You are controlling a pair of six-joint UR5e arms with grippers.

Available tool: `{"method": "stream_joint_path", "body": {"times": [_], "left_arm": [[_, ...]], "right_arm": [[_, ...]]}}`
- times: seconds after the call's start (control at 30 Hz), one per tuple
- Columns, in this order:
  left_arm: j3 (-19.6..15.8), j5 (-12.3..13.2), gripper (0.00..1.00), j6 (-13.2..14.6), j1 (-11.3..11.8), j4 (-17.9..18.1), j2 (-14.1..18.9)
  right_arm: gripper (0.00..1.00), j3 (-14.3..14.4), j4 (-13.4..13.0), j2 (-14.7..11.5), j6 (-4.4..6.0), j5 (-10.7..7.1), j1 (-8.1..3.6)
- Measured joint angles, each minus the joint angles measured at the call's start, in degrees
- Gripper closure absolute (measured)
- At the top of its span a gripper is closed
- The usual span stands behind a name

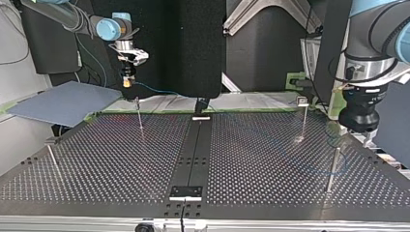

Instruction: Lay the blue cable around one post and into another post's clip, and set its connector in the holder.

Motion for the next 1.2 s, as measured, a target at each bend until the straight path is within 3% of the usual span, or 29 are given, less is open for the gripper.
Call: {"method": "stream_joint_path", "body": {"times": [0.2, 0.5, 0.8, 1.2], "left_arm": [[0.0, 3.3, 0.00, 3.3, 0.1, -2.2, 0.0], [0.0, 7.8, 0.00, 8.6, 0.8, 1.0, -0.7], [0.0, 8.3, 0.00, 12.5, 1.6, 1.2, -1.7], [0.0, 8.2, 0.00, 12.7, 1.8, 0.7, -2.1]], "right_arm": [[1.00, 0.0, 0.0, 0.0, -0.02, -0.03, 0.14], [1.00, 0.0, 0.0, 0.0, -0.02, 0.00, 0.24], [1.00, 0.0, 0.0, 0.0, -0.07, -0.02, 0.36], [1.00, 0.0, 0.0, 0.0, 0.00, 0.00, 0.41]]}}
